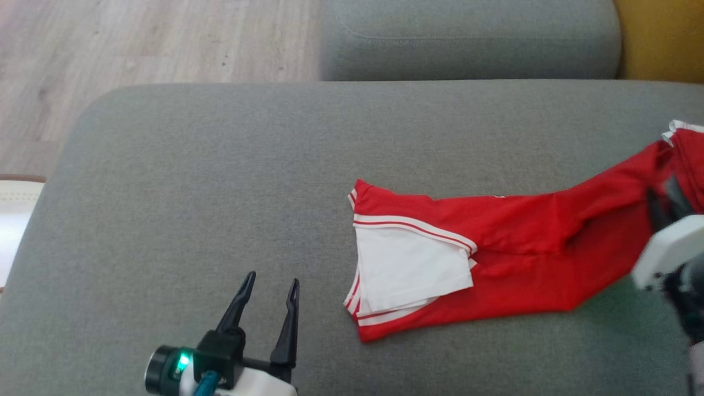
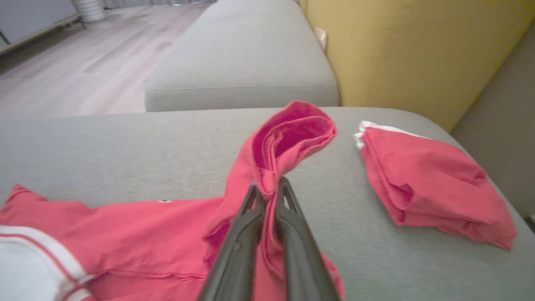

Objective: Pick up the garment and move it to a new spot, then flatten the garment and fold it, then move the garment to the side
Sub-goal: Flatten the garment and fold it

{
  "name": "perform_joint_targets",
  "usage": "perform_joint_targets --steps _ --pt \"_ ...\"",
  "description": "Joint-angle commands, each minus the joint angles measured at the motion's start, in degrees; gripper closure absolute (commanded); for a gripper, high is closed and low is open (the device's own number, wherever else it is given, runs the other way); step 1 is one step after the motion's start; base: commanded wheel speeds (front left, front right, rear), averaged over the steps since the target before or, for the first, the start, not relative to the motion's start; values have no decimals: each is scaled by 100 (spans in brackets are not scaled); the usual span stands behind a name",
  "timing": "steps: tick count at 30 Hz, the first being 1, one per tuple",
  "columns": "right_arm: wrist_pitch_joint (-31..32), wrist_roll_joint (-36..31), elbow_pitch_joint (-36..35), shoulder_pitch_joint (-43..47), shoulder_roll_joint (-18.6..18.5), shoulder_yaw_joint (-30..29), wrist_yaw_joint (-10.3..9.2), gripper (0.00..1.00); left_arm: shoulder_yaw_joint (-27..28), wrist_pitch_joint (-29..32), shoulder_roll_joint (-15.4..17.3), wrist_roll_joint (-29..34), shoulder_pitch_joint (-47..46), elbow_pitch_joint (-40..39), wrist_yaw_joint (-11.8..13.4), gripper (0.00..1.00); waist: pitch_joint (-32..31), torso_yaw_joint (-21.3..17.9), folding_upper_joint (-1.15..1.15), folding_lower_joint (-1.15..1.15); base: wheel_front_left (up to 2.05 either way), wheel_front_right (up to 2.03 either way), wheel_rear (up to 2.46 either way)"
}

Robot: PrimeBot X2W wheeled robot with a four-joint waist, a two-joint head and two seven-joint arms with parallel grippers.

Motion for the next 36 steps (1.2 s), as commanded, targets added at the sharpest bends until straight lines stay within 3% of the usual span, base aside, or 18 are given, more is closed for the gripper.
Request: perform_joint_targets --steps 1,7,12,19,33,34,35,36 --pt "60 -58 -475 -61 32 194 39 100 219 -71 -71 21 -108 -151 -4 0 -43 53 0 0 0 0 0" --pt "261 -127 -1466 218 685 705 39 100 207 -71 -108 18 -80 -95 -61 0 -96 300 0 0 0 0 0" --pt "328 -121 -1665 349 1170 1260 39 100 218 -71 -135 17 -98 -50 -95 0 -121 548 0 0 0 0 0" --pt "193 84 -1184 298 1400 1817 39 100 206 -71 -159 45 -112 -3 -133 0 -99 823 0 0 0 0 0" --pt "-498 883 -124 -211 1429 2659 39 100 127 -71 -195 38 -204 86 -178 0 48 1115 0 0 0 0 0" --pt "-585 998 6 -299 1429 2774 39 79 115 -71 -198 36 -212 103 -172 0 62 1123 0 0 0 0 0" --pt "-627 1041 60 -334 1429 2817 39 28 114 -71 -200 32 -213 114 -167 0 68 1123 0 0 0 0 0" --pt "-627 1041 60 -334 1429 2817 39 28 114 -71 -200 32 -213 114 -167 0 68 1123 0 0 0 0 0"
